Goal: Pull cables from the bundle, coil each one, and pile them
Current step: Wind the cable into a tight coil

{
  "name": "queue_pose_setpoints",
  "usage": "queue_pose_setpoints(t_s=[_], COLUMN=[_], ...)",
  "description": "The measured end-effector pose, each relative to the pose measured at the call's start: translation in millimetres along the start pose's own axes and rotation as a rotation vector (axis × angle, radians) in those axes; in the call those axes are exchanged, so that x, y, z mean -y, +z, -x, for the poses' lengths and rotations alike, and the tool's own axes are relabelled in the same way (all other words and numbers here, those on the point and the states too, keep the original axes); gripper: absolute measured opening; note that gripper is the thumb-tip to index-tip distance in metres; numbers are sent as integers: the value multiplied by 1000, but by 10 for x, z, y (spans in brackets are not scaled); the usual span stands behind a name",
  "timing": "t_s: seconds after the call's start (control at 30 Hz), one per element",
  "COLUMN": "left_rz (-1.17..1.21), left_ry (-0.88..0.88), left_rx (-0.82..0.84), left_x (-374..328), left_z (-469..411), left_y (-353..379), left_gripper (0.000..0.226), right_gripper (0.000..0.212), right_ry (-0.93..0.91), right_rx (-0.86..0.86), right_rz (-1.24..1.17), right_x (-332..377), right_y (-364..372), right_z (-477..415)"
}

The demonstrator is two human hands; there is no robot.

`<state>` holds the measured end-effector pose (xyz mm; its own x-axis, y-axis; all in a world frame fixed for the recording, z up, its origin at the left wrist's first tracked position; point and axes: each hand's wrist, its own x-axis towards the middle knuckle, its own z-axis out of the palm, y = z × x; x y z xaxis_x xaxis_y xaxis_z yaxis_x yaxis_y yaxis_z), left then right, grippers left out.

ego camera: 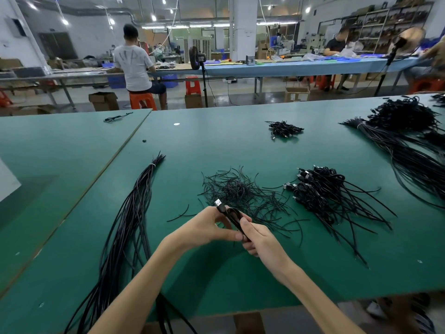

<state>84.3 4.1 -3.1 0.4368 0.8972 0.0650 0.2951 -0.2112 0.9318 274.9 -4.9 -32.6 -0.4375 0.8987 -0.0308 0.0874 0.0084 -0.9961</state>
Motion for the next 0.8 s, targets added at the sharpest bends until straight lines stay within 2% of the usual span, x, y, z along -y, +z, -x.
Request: queue_pose_setpoints(t_s=[0.07,0.27,0.37,0.57,0.67,0.73,0.8], left_rz=[-11,46,39,-3,-31,-63,-78], left_ry=[37,-4,35,12,41,68,73], left_rx=[-64,-125,-139,-224,-238,-245,-253], left_x=[26,116,135,150,130,108,86], left_z=[-10,-8,18,29,32,42,55], left_y=[33,87,112,185,187,189,201], left_gripper=[39,37,29,16,7,10,15], right_gripper=[41,47,44,61,53,47,51], right_ry=[-3,-26,-32,-25,-31,-41,-55], right_rx=[1,-9,-12,-44,-53,-45,-7], right_rz=[-14,-25,-12,36,5,6,20], right_x=[10,18,-5,-85,-80,-68,-64], right_y=[3,13,13,13,23,33,29], right_z=[4,0,-19,-50,-53,-45,-39])
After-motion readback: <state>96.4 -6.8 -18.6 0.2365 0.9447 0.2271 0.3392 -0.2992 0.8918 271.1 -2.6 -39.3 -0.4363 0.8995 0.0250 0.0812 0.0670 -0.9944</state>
